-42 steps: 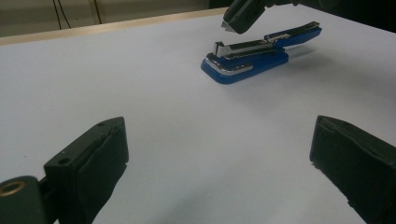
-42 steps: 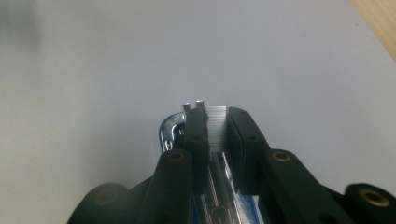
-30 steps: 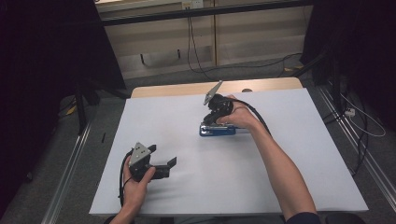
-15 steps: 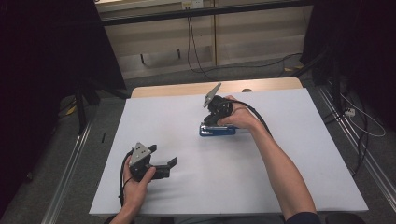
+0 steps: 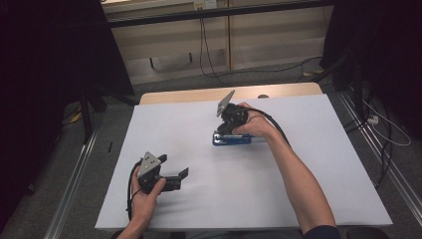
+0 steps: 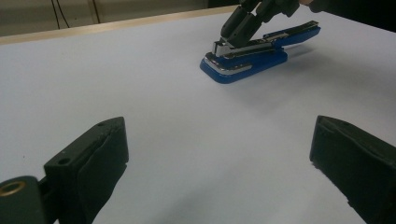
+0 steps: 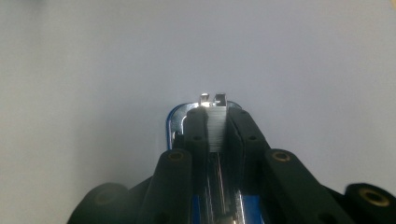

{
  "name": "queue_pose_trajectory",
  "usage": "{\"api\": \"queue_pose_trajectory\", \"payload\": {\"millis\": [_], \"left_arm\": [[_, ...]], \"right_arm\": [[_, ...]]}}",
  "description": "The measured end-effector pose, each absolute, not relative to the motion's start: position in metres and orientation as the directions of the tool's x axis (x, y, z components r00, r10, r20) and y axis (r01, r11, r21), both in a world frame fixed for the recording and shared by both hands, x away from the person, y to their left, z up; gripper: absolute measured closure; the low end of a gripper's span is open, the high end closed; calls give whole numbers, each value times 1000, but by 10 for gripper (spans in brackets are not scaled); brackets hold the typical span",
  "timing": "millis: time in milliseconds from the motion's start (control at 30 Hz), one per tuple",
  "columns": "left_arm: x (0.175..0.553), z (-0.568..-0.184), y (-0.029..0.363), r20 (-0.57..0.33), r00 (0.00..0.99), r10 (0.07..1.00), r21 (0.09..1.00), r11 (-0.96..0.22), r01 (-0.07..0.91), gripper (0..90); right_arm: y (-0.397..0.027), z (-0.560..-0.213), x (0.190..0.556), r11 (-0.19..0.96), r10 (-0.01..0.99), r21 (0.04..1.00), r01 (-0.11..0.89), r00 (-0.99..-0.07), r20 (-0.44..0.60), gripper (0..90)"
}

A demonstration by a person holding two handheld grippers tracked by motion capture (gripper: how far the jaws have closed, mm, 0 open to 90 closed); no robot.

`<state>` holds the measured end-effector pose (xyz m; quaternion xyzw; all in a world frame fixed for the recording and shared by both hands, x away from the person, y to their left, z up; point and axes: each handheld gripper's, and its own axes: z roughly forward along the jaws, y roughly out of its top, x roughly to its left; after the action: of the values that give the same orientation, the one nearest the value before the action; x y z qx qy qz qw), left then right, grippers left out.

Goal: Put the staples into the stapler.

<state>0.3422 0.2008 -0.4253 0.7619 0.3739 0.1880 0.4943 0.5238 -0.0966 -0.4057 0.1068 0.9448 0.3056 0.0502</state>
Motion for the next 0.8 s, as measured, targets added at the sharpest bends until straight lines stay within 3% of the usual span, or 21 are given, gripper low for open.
{"api": "queue_pose_trajectory", "payload": {"millis": [800], "left_arm": [[342, -425, 200, -82, 655, 751, 895, -234, 380, 46]], "right_arm": [[-94, -408, 526, 778, 249, 599, 190, -968, -16, 783]]}}
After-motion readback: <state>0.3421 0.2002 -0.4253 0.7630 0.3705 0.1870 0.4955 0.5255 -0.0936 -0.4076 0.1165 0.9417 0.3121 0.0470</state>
